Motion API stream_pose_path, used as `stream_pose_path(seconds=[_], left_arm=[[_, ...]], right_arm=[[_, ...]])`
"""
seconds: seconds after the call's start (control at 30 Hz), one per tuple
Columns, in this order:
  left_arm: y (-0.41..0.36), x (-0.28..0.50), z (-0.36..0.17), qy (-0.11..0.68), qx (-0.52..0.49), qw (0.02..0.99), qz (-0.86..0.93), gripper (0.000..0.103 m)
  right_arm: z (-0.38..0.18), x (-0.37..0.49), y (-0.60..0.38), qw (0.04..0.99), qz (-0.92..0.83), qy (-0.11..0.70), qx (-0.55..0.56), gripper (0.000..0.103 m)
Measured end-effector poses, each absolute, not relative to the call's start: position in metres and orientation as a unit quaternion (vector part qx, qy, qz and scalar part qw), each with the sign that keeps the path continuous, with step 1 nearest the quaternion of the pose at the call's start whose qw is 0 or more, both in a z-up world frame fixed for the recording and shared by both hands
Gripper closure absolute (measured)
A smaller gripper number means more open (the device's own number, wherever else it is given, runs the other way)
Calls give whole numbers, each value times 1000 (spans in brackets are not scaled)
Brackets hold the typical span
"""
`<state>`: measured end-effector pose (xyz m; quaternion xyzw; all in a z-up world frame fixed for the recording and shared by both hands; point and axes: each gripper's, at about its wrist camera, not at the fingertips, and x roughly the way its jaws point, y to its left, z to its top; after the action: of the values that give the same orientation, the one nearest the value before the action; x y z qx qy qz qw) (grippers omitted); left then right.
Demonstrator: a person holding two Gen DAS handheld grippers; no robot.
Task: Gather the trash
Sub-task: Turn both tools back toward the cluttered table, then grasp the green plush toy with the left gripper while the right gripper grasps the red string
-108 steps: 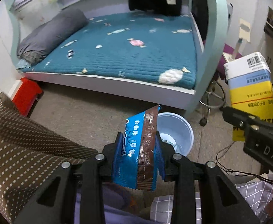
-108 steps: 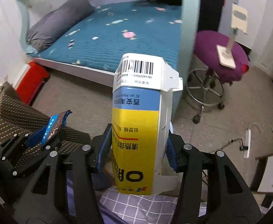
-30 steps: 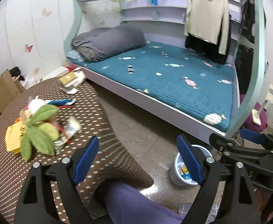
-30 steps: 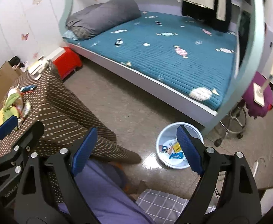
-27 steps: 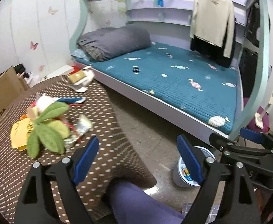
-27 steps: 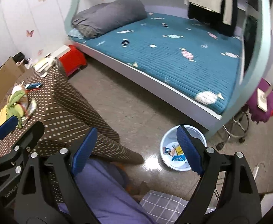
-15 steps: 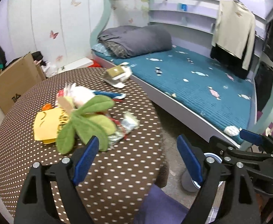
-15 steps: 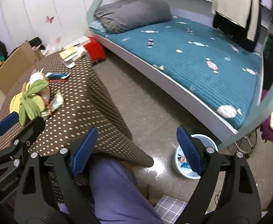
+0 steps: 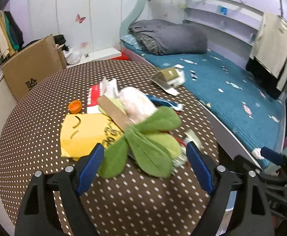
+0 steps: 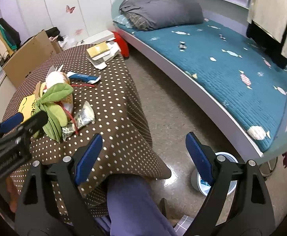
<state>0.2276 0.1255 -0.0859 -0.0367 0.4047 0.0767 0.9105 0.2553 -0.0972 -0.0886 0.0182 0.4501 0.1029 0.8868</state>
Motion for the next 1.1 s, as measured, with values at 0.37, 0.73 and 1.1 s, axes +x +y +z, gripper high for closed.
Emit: stream_pose_path(seconds=[0.37,0.73,1.1], left_arm=[[136,254,-100,414,-9,904,107,56],[147,223,-66,359,-16,927,110,90],[158,173,-35,308,-3,943,128,90]], right_arm=[[-94,273,-73,879,137,457,13,18],[-99,272,-53,876,150,458,-14,18],[-108,276,-10,876,195,439,-52,18]])
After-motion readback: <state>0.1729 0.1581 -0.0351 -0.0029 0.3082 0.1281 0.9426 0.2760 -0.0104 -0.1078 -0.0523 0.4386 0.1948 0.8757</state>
